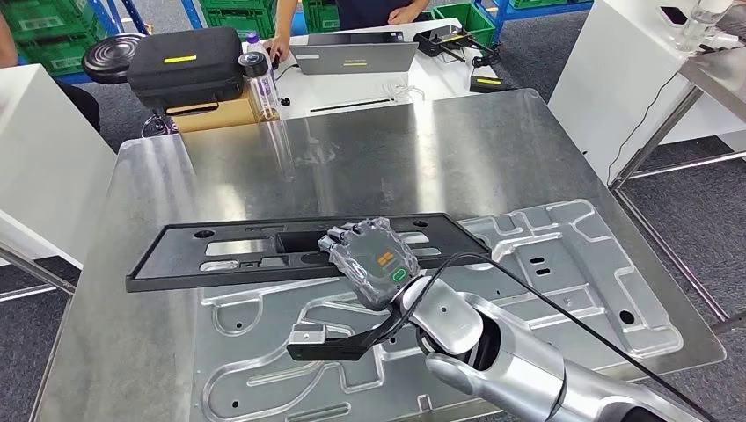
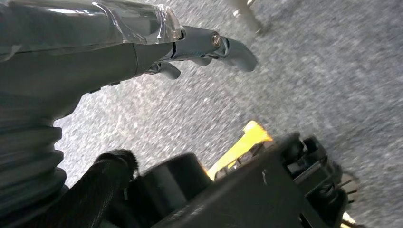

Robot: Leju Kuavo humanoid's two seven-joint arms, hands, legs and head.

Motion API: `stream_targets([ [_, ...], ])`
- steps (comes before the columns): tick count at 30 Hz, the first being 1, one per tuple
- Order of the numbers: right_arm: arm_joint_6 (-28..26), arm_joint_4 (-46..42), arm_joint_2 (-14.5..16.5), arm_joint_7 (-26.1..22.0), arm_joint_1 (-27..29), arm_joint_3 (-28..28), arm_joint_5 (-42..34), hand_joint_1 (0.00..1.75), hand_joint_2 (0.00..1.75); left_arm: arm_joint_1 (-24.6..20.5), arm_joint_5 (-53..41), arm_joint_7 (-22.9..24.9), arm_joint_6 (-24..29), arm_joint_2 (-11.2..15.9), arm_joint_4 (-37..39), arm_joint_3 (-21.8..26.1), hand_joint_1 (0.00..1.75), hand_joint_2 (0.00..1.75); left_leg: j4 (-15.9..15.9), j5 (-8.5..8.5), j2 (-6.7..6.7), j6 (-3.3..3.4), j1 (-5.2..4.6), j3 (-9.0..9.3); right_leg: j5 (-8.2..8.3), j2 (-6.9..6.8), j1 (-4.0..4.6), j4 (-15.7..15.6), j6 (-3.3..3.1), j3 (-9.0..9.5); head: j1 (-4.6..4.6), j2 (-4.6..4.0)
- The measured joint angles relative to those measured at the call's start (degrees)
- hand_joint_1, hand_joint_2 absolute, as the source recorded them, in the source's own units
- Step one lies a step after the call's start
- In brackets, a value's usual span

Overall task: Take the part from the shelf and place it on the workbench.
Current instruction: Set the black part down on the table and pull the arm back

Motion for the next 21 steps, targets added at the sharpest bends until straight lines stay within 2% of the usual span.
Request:
stream_targets([
  [1,0.01,0.0,-0.01,-0.01,0.08,0.0,-0.01,0.0,0.0,-0.08,0.01,-0.07,-0.03,0.01,0.0,0.03,0.0,1.75,-1.5,0.62,0.03,-0.3,0.32,-0.51,-0.55,0.07,-0.22,0.0,0.21,0.67,0.0,0.0],
  [2,0.01,0.01,-0.01,-0.01,0.14,0.0,-0.02,0.0,0.0,-0.1,0.03,-0.18,-0.1,0.01,0.0,0.04,0.0,1.75,-4.66,3.11,0.08,-0.6,0.64,-0.33,-1.11,0.16,-0.44,0.0,0.49,1.41,-0.01,0.0],
  [4,0.02,0.03,-0.04,-0.03,0.23,0.0,-0.05,0.0,0.0,0.02,0.19,-0.45,-0.35,0.02,0.0,0.06,0.0,1.75,-11.4,10.25,0.38,-1.05,1.03,0.5,-2.04,0.31,-0.7,0.02,1.2,2.55,-0.02,-0.01],
  [5,0.01,0.04,-0.07,-0.03,0.27,-0.01,-0.07,0.0,0.0,0.06,0.27,-0.62,-0.49,0.04,0.0,0.07,0.0,1.75,-13.34,12.71,0.49,-0.88,1.0,0.73,-2.35,0.37,-0.71,0.01,1.55,2.78,-0.05,0.0],
  [6,-0.01,0.03,-0.09,-0.05,0.32,-0.01,-0.09,0.0,0.0,0.09,0.33,-0.8,-0.57,0.05,0.0,0.09,0.0,1.75,-13.97,13.84,0.54,-0.49,0.83,0.72,-2.57,0.41,-0.67,-0.03,1.89,2.85,-0.05,0.0],
  [8,-0.03,0.04,-0.12,-0.04,0.42,-0.03,-0.11,0.0,0.0,0.0,0.32,-1.1,-0.68,0.01,0.0,0.1,0.0,1.75,-13.94,14.06,0.32,0.2,0.63,0.7,-2.94,0.43,-0.61,-0.07,1.97,2.84,-0.04,0.01],
  [11,-0.06,0.04,-0.18,-0.04,0.49,-0.04,-0.09,0.0,0.0,-0.11,0.61,-1.31,-1.22,-0.05,0.0,0.11,0.0,1.75,-14.0,14.23,-0.08,0.27,0.72,0.62,-2.65,0.4,-0.56,-0.13,1.3,2.89,0.02,0.0],
  [12,-0.06,0.04,-0.19,-0.05,0.49,-0.04,-0.07,0.0,0.0,-0.12,0.78,-1.34,-1.37,-0.05,0.0,0.13,0.0,1.75,-14.01,14.19,-0.19,0.31,0.72,0.61,-2.49,0.39,-0.56,-0.16,1.28,2.91,0.03,0.0],
  [14,-0.06,0.04,-0.22,-0.04,0.49,-0.04,-0.05,0.0,0.0,-0.1,1.15,-1.38,-1.49,-0.05,0.0,0.15,0.0,1.75,-13.99,14.0,-0.38,0.63,0.59,0.59,-2.28,0.37,-0.59,-0.47,1.35,3.08,0.04,0.0],
  [16,-0.06,0.04,-0.24,0.03,0.48,-0.05,-0.03,0.0,0.0,-0.08,1.39,-1.52,-1.6,-0.07,0.0,0.19,0.0,1.75,-13.92,13.77,-0.47,1.12,0.29,0.58,-2.45,0.24,-0.75,-1.27,1.75,3.51,0.06,0.0],
  [20,-0.06,0.03,-0.3,0.19,0.54,-0.07,0.01,0.0,0.0,-0.02,1.27,-1.73,-1.78,-0.04,0.0,0.28,0.0,0.0,-13.86,13.58,-0.38,1.96,-0.29,0.65,-2.62,0.18,-1.29,-2.01,3.39,3.92,0.07,0.0],
  [21,-0.06,0.02,-0.31,0.19,0.55,-0.08,0.02,0.0,0.0,0.03,1.2,-1.73,-1.82,-0.03,0.0,0.29,0.0,0.0,-13.84,13.68,-0.35,2.21,-0.41,0.67,-2.49,0.2,-1.42,-2.1,3.9,3.97,0.07,0.0],
])
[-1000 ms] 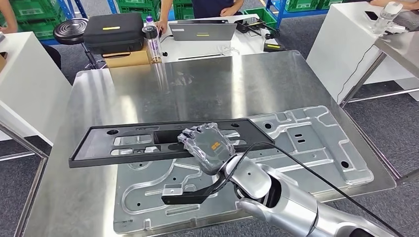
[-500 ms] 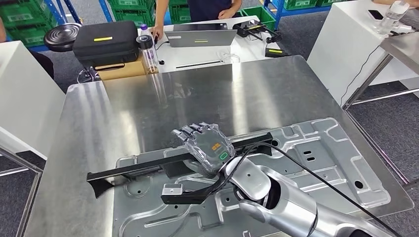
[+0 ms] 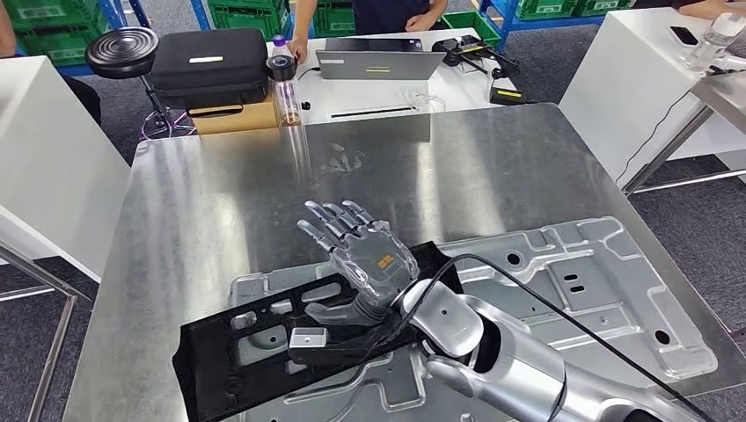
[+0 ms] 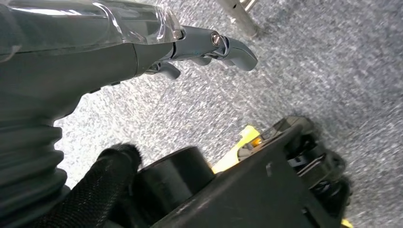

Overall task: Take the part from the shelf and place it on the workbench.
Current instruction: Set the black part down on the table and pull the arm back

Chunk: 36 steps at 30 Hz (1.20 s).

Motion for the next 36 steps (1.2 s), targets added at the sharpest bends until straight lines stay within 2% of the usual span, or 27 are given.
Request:
stream_targets([
  [2,0.0,-0.03,-0.04,0.01,0.02,-0.05,0.03,0.0,0.0,0.09,-0.04,0.01,-0.13,0.02,0.0,0.0,0.0,0.0,-0.32,0.44,0.14,0.61,0.1,0.17,-0.23,0.0,-0.15,0.32,0.68,-0.07,0.01,0.0],
  [3,0.0,-0.05,-0.05,0.02,0.03,-0.1,0.05,0.0,0.0,0.1,-0.08,0.02,-0.2,0.02,0.0,-0.01,0.0,0.0,-0.52,0.71,0.24,0.9,0.25,0.29,-1.15,-0.05,-0.13,1.62,0.78,-0.54,0.03,0.0],
  [4,0.0,-0.06,-0.07,0.04,0.03,-0.16,0.09,0.0,0.0,0.1,-0.14,0.07,-0.25,0.01,0.0,-0.01,0.0,0.0,-0.73,0.88,0.35,1.12,0.41,0.4,-2.83,-0.12,-0.08,4.18,0.74,-1.58,0.08,0.0],
  [6,0.0,-0.07,-0.11,0.07,0.14,-0.23,0.19,0.0,0.0,0.17,-0.25,0.18,-0.32,-0.02,0.0,-0.02,0.0,0.0,-0.8,1.01,0.54,1.3,0.41,0.46,-7.15,-0.23,0.05,12.46,0.59,-5.12,0.18,0.0],
  [7,0.0,-0.07,-0.14,0.08,0.27,-0.25,0.28,0.0,0.0,0.24,-0.27,0.24,-0.33,-0.03,0.0,-0.02,0.0,0.0,-0.8,1.05,0.61,1.3,0.33,0.44,-8.59,-0.24,0.08,16.33,0.54,-6.79,0.2,0.0],
  [8,0.0,-0.07,-0.19,0.09,0.41,-0.25,0.37,0.0,0.0,0.3,-0.28,0.28,-0.34,-0.04,0.0,-0.02,0.0,0.0,-0.79,1.12,0.67,1.26,0.26,0.43,-8.96,-0.24,0.1,18.48,0.45,-7.66,0.2,0.0],
  [9,0.0,-0.07,-0.22,0.1,0.51,-0.25,0.45,0.0,0.0,0.34,-0.28,0.32,-0.34,-0.04,0.0,-0.02,0.0,0.0,-0.79,1.2,0.71,1.16,0.21,0.42,-8.18,-0.24,0.12,18.29,0.29,-7.4,0.2,0.0],
  [10,0.0,-0.07,-0.24,0.11,0.56,-0.26,0.5,0.0,0.0,0.36,-0.3,0.35,-0.35,-0.04,0.0,-0.03,0.0,0.0,-0.78,1.3,0.71,1.0,0.2,0.42,-6.42,-0.24,0.14,15.57,0.09,-5.89,0.2,0.0],
  [11,0.0,-0.07,-0.25,0.12,0.56,-0.28,0.52,0.0,0.0,0.37,-0.31,0.37,-0.36,-0.05,0.0,-0.04,0.0,0.0,-0.78,1.43,0.7,0.8,0.2,0.42,-4.38,-0.25,0.16,11.21,-0.17,-3.5,0.2,0.0],
  [13,0.0,-0.15,-0.24,0.21,0.55,-0.35,0.55,0.0,0.0,0.41,-0.37,0.37,-0.43,-0.05,0.0,-0.07,0.0,0.0,-0.83,1.8,0.67,0.16,0.15,0.35,-1.69,-0.23,0.55,3.7,-0.65,0.47,0.19,0.0],
  [14,0.0,-0.22,-0.24,0.31,0.52,-0.38,0.58,0.0,0.0,0.43,-0.4,0.36,-0.47,-0.05,0.0,-0.08,0.0,0.0,-0.87,2.03,0.66,-0.24,0.15,0.29,-1.21,-0.2,0.79,1.9,-0.88,1.28,0.19,0.0],
  [15,0.01,-0.29,-0.24,0.45,0.52,-0.4,0.63,0.0,0.0,0.48,-0.43,0.36,-0.51,-0.05,0.0,-0.1,0.0,0.0,-0.99,2.33,0.65,-0.71,0.2,0.22,-1.08,-0.17,1.07,1.49,-1.11,1.28,0.19,0.0],
  [17,0.01,-0.38,-0.25,0.68,0.5,-0.43,0.72,0.0,0.0,0.61,-0.56,0.36,-0.54,-0.03,0.0,-0.16,0.0,0.0,-1.03,2.62,0.63,-1.6,0.35,-0.11,-0.41,-0.23,0.99,1.2,-1.91,0.72,0.19,0.0],
  [18,0.02,-0.39,-0.25,0.75,0.51,-0.45,0.77,0.0,0.0,0.68,-0.61,0.37,-0.54,-0.03,0.0,-0.2,0.0,0.0,-0.35,1.77,0.63,-2.0,0.43,-0.59,0.05,-0.29,0.87,1.09,-2.38,0.32,0.15,0.0],
  [19,0.02,-0.43,-0.24,0.77,0.5,-0.45,0.81,0.0,0.0,0.73,-0.66,0.37,-0.54,-0.02,0.0,-0.24,0.0,0.0,1.55,-0.06,0.63,-2.33,0.52,-1.39,0.57,-0.36,0.72,0.93,-2.83,-0.16,0.1,0.0],
  [22,0.04,-0.52,-0.23,0.77,0.55,-0.46,1.02,0.0,0.0,0.76,-0.67,0.38,-0.54,-0.02,0.0,-0.32,0.0,0.0,12.86,-7.78,0.68,-3.14,0.86,-4.8,1.97,-0.44,0.83,0.92,-3.43,-1.88,-0.01,0.0],
  [23,0.04,-0.52,-0.24,0.77,0.58,-0.46,1.06,0.0,0.0,0.75,-0.67,0.41,-0.54,-0.03,0.0,-0.34,0.0,0.0,15.53,-8.78,0.69,-3.3,0.9,-5.17,2.43,-0.45,0.89,0.94,-3.43,-2.46,-0.01,0.0],
  [24,0.05,-0.52,-0.24,0.77,0.61,-0.46,1.07,0.0,0.0,0.75,-0.67,0.49,-0.54,-0.04,0.0,-0.38,0.0,0.0,16.12,-8.53,0.69,-3.36,0.91,-4.54,2.87,-0.44,0.92,0.96,-3.39,-3.02,-0.02,0.0],
  [25,0.05,-0.52,-0.24,0.77,0.64,-0.46,1.07,0.0,0.0,0.76,-0.68,0.61,-0.54,-0.05,0.0,-0.42,0.0,0.0,14.32,-7.34,0.69,-3.36,0.93,-2.77,3.31,-0.4,0.93,0.97,-3.3,-3.54,-0.02,0.0],
  [27,0.07,-0.54,-0.23,0.77,0.64,-0.46,1.08,0.0,0.0,0.84,-0.72,0.9,-0.54,-0.04,0.0,-0.52,0.0,0.0,5.88,-4.7,0.65,-3.14,0.92,3.08,4.13,-0.26,0.99,1.01,-2.93,-4.39,-0.02,0.0],
  [28,0.07,-0.57,-0.23,0.77,0.63,-0.48,1.09,0.0,0.0,0.94,-0.74,0.99,-0.54,-0.04,0.0,-0.59,0.0,0.0,1.71,-4.02,0.56,-2.81,0.83,5.67,4.55,-0.18,1.07,1.02,-2.67,-4.7,0.02,0.0],
  [29,0.06,-0.61,-0.24,0.78,0.63,-0.5,1.1,0.0,0.0,1.02,-0.74,1.06,-0.54,-0.05,0.0,-0.65,0.0,0.0,-1.11,-3.75,0.46,-2.45,0.72,7.27,4.97,-0.13,1.17,1.0,-2.38,-4.89,0.07,0.0],
  [30,0.06,-0.67,-0.25,0.78,0.6,-0.51,1.11,0.0,0.0,1.09,-0.74,1.1,-0.54,-0.06,0.0,-0.7,0.0,0.0,-2.42,-3.78,0.35,-2.06,0.55,7.86,5.41,-0.09,1.28,0.96,-2.06,-5.06,0.1,0.0],
  [32,0.06,-0.8,-0.27,0.78,0.61,-0.53,1.13,0.0,0.0,1.12,-0.73,1.14,-0.54,-0.1,0.0,-0.77,0.0,0.0,-2.5,-3.1,0.31,-1.19,0.54,7.13,5.99,-0.04,1.26,0.97,-1.45,-5.36,0.16,0.0],
  [33,0.07,-0.84,-0.29,0.78,0.62,-0.53,1.13,0.0,0.0,1.11,-0.73,1.14,-0.54,-0.11,0.0,-0.79,0.0,0.0,-2.46,-2.63,0.4,-0.69,0.61,6.66,5.23,-0.06,1.21,1.62,-1.19,-5.82,0.18,0.0],
  [34,0.07,-0.86,-0.31,0.78,0.65,-0.53,1.13,0.0,0.0,1.1,-0.73,1.14,-0.54,-0.13,0.0,-0.8,0.0,0.0,-2.53,-2.05,0.53,-0.18,0.73,6.11,3.44,-0.1,1.13,3.28,-0.98,-6.58,0.22,0.0],
  [36,0.09,-0.87,-0.34,0.78,0.66,-0.53,1.13,0.0,0.0,1.06,-0.73,1.14,-0.54,-0.18,0.0,-0.82,0.0,0.0,-2.54,-0.8,0.76,0.44,0.73,4.74,-2.44,-0.21,1.06,10.29,-0.63,-9.02,0.28,0.0],
])
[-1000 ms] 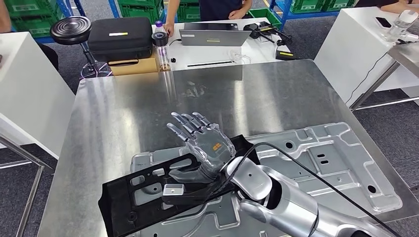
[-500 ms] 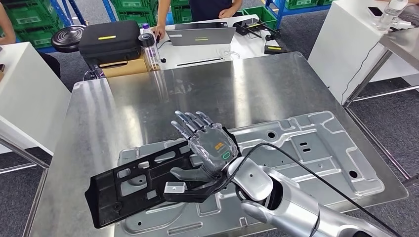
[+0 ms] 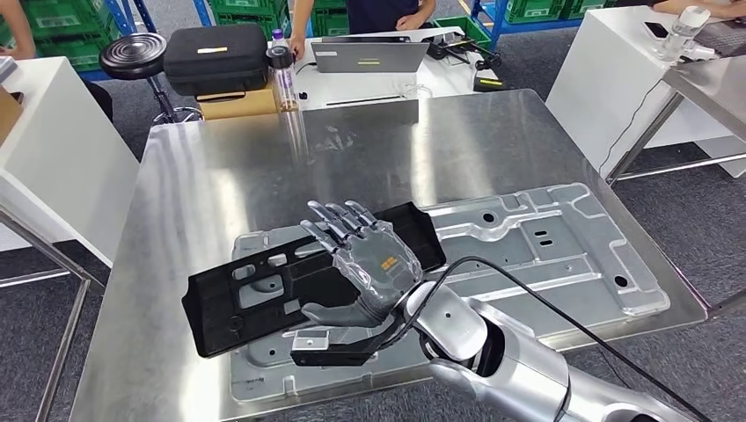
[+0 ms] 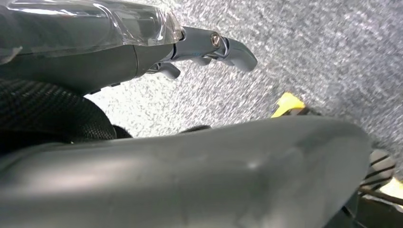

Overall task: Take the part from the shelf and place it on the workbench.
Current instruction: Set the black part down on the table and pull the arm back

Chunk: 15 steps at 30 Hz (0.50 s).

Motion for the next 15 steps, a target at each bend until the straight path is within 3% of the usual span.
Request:
stream_targets([
  [1,0.01,-0.01,-0.01,0.0,0.02,0.0,0.0,0.0,0.0,-0.02,0.0,0.0,0.0,-0.02,0.0,-0.01,0.0,0.0,0.03,0.61,0.08,0.13,-0.07,-0.78,-2.51,-0.02,-0.02,4.33,0.14,-1.15,0.02,0.0],
  [2,0.02,-0.01,-0.03,0.0,0.07,0.0,0.0,0.0,0.0,-0.03,0.0,0.0,0.0,-0.04,0.0,-0.01,0.0,0.0,0.07,1.22,0.13,0.16,-0.17,-1.55,-3.83,-0.02,-0.01,7.78,0.21,-1.74,0.03,0.0],
  [3,0.04,-0.01,-0.05,0.0,0.11,0.0,0.0,0.0,0.0,-0.05,0.0,0.0,0.0,-0.04,0.0,-0.02,0.0,0.0,0.1,1.82,0.17,0.17,-0.27,-2.32,-3.77,-0.02,0.0,9.43,0.21,-1.4,0.03,0.0],
  [4,0.05,-0.01,-0.07,0.0,0.16,0.0,0.0,0.0,0.0,-0.07,0.0,0.0,0.0,-0.05,0.0,-0.02,0.0,0.0,0.12,2.4,0.19,0.13,-0.35,-3.05,-2.62,-0.02,0.0,8.89,0.1,0.02,0.04,0.0],
  [6,0.08,-0.03,-0.08,0.0,0.17,0.0,0.0,0.0,0.0,-0.15,0.0,0.0,0.0,-0.07,0.0,-0.03,0.0,0.0,0.17,3.49,0.15,-0.08,-0.48,-4.18,0.11,0.0,0.11,1.69,-0.39,6.01,0.04,0.0],
  [8,0.09,-0.17,-0.07,-0.01,0.08,-0.01,0.0,0.0,0.0,-0.23,0.0,-0.01,0.01,-0.1,0.0,-0.05,0.0,0.0,0.15,4.47,0.08,-0.55,-0.67,-4.8,0.31,0.0,0.49,-7.25,-1.04,12.09,0.03,0.0],
  [9,0.09,-0.28,-0.07,-0.01,0.02,-0.03,0.0,0.0,0.0,-0.25,0.0,-0.02,0.01,-0.12,0.0,-0.06,0.0,0.0,0.07,4.97,0.07,-0.85,-0.7,-4.95,-0.03,0.0,0.69,-9.75,-1.33,13.56,0.03,0.0],
  [11,0.09,-0.42,-0.08,0.01,-0.01,-0.06,-0.01,0.0,0.0,-0.26,0.0,-0.02,0.02,-0.12,0.0,-0.09,0.0,0.0,-0.19,5.95,0.05,-1.58,-0.66,-5.31,0.41,-0.09,0.83,-10.8,-2.04,13.43,0.02,0.0],
  [12,0.1,-0.44,-0.09,0.01,-0.05,-0.07,-0.01,0.0,0.0,-0.27,0.01,-0.02,0.02,-0.12,0.0,-0.1,0.0,0.0,0.14,5.61,0.05,-1.9,-0.57,-5.74,0.95,-0.19,0.76,-10.88,-2.44,12.98,0.02,0.0],
  [13,0.1,-0.46,-0.09,0.01,-0.04,-0.07,-0.01,0.0,0.0,-0.27,0.01,-0.02,0.02,-0.12,0.0,-0.11,0.0,0.0,1.44,4.11,0.05,-2.23,-0.44,-6.43,1.59,-0.3,0.65,-10.92,-2.9,12.38,-0.01,0.0],
  [15,0.11,-0.48,-0.08,0.01,-0.04,-0.07,0.0,0.0,0.0,-0.35,0.02,-0.02,0.02,-0.1,0.0,-0.14,0.0,0.0,7.8,-1.69,0.08,-2.77,-0.09,-8.65,2.92,-0.44,0.52,-10.98,-3.45,10.87,-0.1,0.0],
])
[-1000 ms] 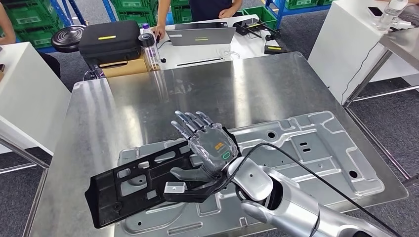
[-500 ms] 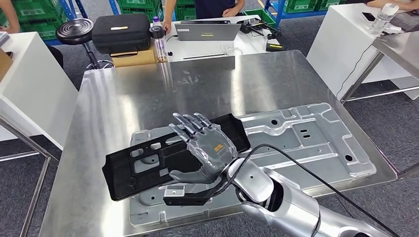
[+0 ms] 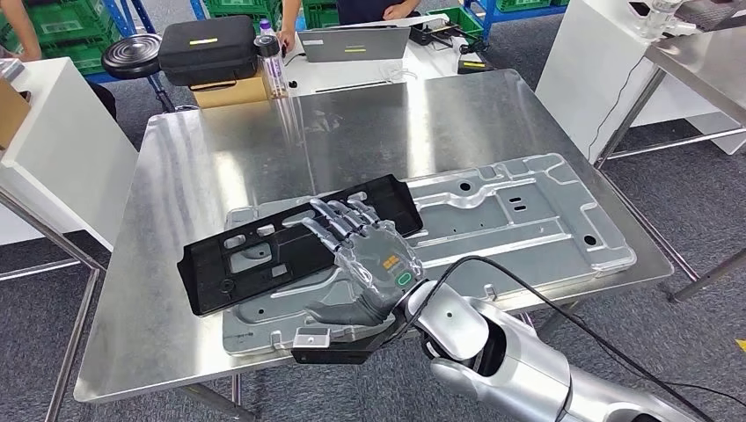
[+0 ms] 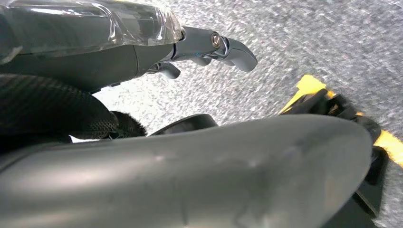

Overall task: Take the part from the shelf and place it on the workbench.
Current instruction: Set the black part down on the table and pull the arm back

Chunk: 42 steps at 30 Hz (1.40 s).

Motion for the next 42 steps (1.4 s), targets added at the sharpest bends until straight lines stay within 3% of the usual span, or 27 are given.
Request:
stream_targets([
  [1,0.0,-0.01,0.0,-0.01,0.03,0.01,0.0,0.0,0.0,-0.07,0.0,0.0,0.0,-0.01,0.0,-0.01,0.0,0.0,4.4,-2.87,0.01,-0.23,0.14,-1.16,0.67,-0.02,0.0,0.03,-0.12,-0.9,-0.03,0.0],
  [2,0.0,-0.01,0.0,-0.01,0.07,0.02,0.0,0.0,0.0,-0.13,0.0,0.0,0.0,-0.01,0.0,-0.02,0.0,0.0,8.22,-4.52,0.0,-0.42,0.2,-1.91,1.32,-0.03,0.01,0.07,-0.11,-1.8,-0.04,0.0],
  [3,0.0,-0.01,0.0,-0.01,0.1,0.03,0.0,0.0,0.0,-0.17,0.0,0.0,0.0,-0.01,0.0,-0.04,0.0,0.0,10.55,-4.74,0.0,-0.55,0.23,-1.93,1.95,-0.03,0.01,0.12,-0.07,-2.68,-0.03,0.0],
  [4,0.0,-0.01,0.0,-0.01,0.13,0.04,0.0,0.0,0.0,-0.18,0.0,0.0,0.0,-0.01,0.0,-0.06,0.0,0.0,10.77,-3.66,0.0,-0.61,0.26,-0.91,2.56,-0.03,0.01,0.19,0.02,-3.56,-0.03,0.0],
  [5,0.0,-0.01,0.0,-0.01,0.16,0.04,0.0,0.0,0.0,-0.18,0.0,0.0,0.0,0.0,0.0,-0.08,0.0,0.0,8.62,-1.89,0.0,-0.61,0.29,1.2,3.11,0.0,0.01,0.28,0.16,-4.37,-0.03,0.0],
  [6,0.0,-0.03,0.0,-0.01,0.17,0.04,0.0,0.0,0.0,-0.13,-0.01,0.02,0.0,0.01,0.0,-0.12,0.0,0.0,4.53,-0.3,0.0,-0.54,0.32,4.17,3.62,0.05,0.0,0.37,0.35,-5.1,-0.03,0.0],
  [8,-0.01,-0.14,-0.01,-0.01,0.18,0.0,0.0,0.0,0.0,0.07,-0.02,0.08,0.01,0.04,0.0,-0.22,0.0,0.0,-5.0,0.33,-0.15,-0.08,0.14,10.09,4.6,0.11,0.12,0.52,0.87,-6.29,0.01,0.0],
  [10,-0.01,-0.26,-0.02,-0.01,0.19,-0.02,0.0,0.0,0.0,0.27,-0.01,0.1,0.02,0.07,0.0,-0.28,0.0,0.0,-9.32,-0.2,-0.43,0.51,-0.24,12.0,5.78,0.05,0.15,0.4,1.39,-7.07,0.08,0.0],
  [12,0.0,-0.28,-0.04,-0.01,0.24,-0.01,0.0,0.0,0.0,0.31,0.0,0.09,0.01,0.02,0.0,-0.3,0.0,0.0,-9.59,0.65,-0.51,1.07,-0.19,11.12,6.25,0.1,0.07,0.38,1.87,-7.9,0.1,0.0],
  [14,0.0,-0.29,-0.09,-0.01,0.32,-0.01,0.0,0.0,0.0,0.29,0.01,0.08,0.02,-0.04,0.0,-0.31,0.0,0.0,-9.87,1.42,-0.32,1.71,0.1,10.37,3.53,0.24,0.05,3.74,2.34,-9.66,0.26,0.0],
  [17,0.0,-0.27,-0.19,-0.01,0.58,0.0,0.0,0.0,0.0,0.34,0.01,0.07,0.05,-0.08,0.0,-0.31,0.0,0.0,-9.35,1.71,-0.03,2.15,0.05,9.71,-3.39,0.21,-0.08,16.67,2.95,-13.8,0.5,0.0],
  [18,0.0,-0.25,-0.26,-0.01,0.69,0.01,0.0,0.0,0.0,0.37,0.01,0.07,0.05,-0.09,0.0,-0.31,0.0,0.0,-8.98,1.6,-0.02,2.18,0.01,9.63,-4.13,0.18,-0.09,19.44,3.0,-14.37,0.51,0.0],
  [19,0.0,-0.21,-0.33,-0.01,0.76,0.02,0.0,0.0,0.0,0.37,0.02,0.07,0.06,-0.09,0.0,-0.31,0.0,0.0,-8.58,1.43,-0.04,2.21,-0.01,9.57,-3.65,0.17,-0.08,19.92,2.93,-14.04,0.52,0.0],
  [20,0.0,-0.18,-0.38,-0.01,0.81,0.03,0.0,0.0,0.0,0.35,0.02,0.07,0.07,-0.1,0.0,-0.31,0.0,0.0,-8.18,1.24,-0.12,2.21,-0.02,9.5,-2.06,0.18,-0.07,17.84,2.75,-12.76,0.54,0.0],
  [22,0.0,-0.14,-0.42,-0.01,0.78,0.04,-0.01,0.0,0.0,0.25,0.05,0.05,0.07,-0.12,0.0,-0.31,0.0,0.0,-7.28,0.74,-0.35,1.96,-0.14,9.09,1.42,0.31,0.04,10.27,2.25,-8.9,0.55,0.0],
  [24,-0.02,-0.23,-0.44,-0.08,0.58,-0.01,-0.14,0.0,0.0,0.17,0.26,-0.17,0.04,-0.13,0.0,-0.3,0.0,0.0,-6.54,0.54,-0.52,1.46,-0.3,8.41,2.5,0.46,0.3,5.31,1.83,-6.62,0.54,0.01],
  [27,0.01,-0.32,-0.58,-0.48,-0.15,-0.16,-0.83,0.0,0.0,0.2,0.69,-0.77,-0.08,-0.04,0.01,-0.28,0.0,0.0,-6.1,0.62,-0.6,0.6,-0.25,7.54,2.63,0.33,0.32,4.17,1.16,-6.79,0.56,0.0],
  [28,0.03,-0.33,-0.62,-0.63,-0.39,-0.26,-1.01,0.0,0.0,0.19,0.77,-0.92,-0.12,0.01,0.02,-0.27,0.0,0.0,-5.33,-0.28,-0.58,0.3,-0.21,7.05,2.85,0.26,0.19,3.85,0.8,-6.99,0.54,0.0],
  [30,0.06,-0.38,-0.65,-0.79,-0.71,-0.49,-1.14,0.0,0.0,0.11,0.84,-1.07,-0.18,0.1,0.02,-0.26,0.0,0.0,-0.33,-4.47,-0.5,-0.3,-0.01,5.05,3.45,0.11,-0.05,3.3,0.06,-7.64,0.45,0.0],
  [32,0.14,-0.42,-0.66,-0.82,-0.79,-0.61,-1.18,0.0,0.0,-0.01,0.96,-1.14,-0.18,0.14,0.02,-0.25,0.0,0.0,7.42,-9.06,-0.44,-0.77,0.13,2.64,4.36,0.0,0.04,3.32,-0.39,-8.68,0.38,0.0],
  [33,0.17,-0.42,-0.66,-0.9,-0.8,-0.63,-1.27,0.0,0.0,-0.06,1.04,-1.17,-0.17,0.15,0.02,-0.25,0.0,0.0,10.16,-9.93,-0.44,-0.87,0.15,2.14,4.91,-0.04,0.11,3.32,-0.43,-9.27,0.38,0.0],
  [34,0.2,-0.42,-0.66,-1.0,-0.84,-0.63,-1.43,0.0,0.0,-0.09,1.11,-1.22,-0.17,0.15,0.02,-0.25,0.0,0.0,11.08,-9.42,-0.43,-0.87,0.15,2.52,5.52,-0.05,0.16,3.32,-0.43,-9.93,0.38,0.0],
  [35,0.2,-0.42,-0.66,-1.1,-0.91,-0.63,-1.59,0.0,0.0,-0.1,1.19,-1.27,-0.17,0.15,0.02,-0.25,0.0,0.0,10.0,-7.78,-0.43,-0.76,0.13,3.85,6.21,-0.02,0.22,3.32,-0.4,-10.67,0.38,0.0],
  [37,0.2,-0.44,-0.62,-1.19,-1.2,-0.65,-1.81,0.0,0.0,0.0,1.35,-1.34,-0.17,0.22,0.05,-0.25,0.0,0.0,2.93,-4.54,-0.44,-0.18,-0.05,8.99,7.74,0.13,0.32,3.32,-0.2,-12.19,0.38,0.01],
  [39,0.19,-0.52,-0.57,-1.17,-1.5,-0.74,-1.83,0.0,0.0,0.28,1.44,-1.37,-0.17,0.37,0.11,-0.25,0.0,0.0,-5.06,-4.28,-0.48,0.42,-0.44,13.66,9.29,0.24,0.37,3.03,0.22,-13.02,0.46,0.01],
  [40,0.19,-0.56,-0.56,-1.18,-1.63,-0.78,-1.85,0.0,0.0,0.38,1.42,-1.42,-0.18,0.44,0.15,-0.25,0.0,0.0,-7.26,-4.54,-0.54,0.62,-0.65,14.54,10.2,0.23,0.32,2.55,0.57,-13.1,0.41,0.02],
  [42,0.19,-0.58,-0.61,-1.21,-1.78,-0.8,-1.96,0.0,0.0,0.49,1.43,-1.61,-0.19,0.48,0.2,-0.23,0.0,0.0,-7.94,-3.13,-0.61,1.07,-0.7,13.4,12.15,0.25,0.24,0.91,1.27,-13.09,0.3,0.03],
])
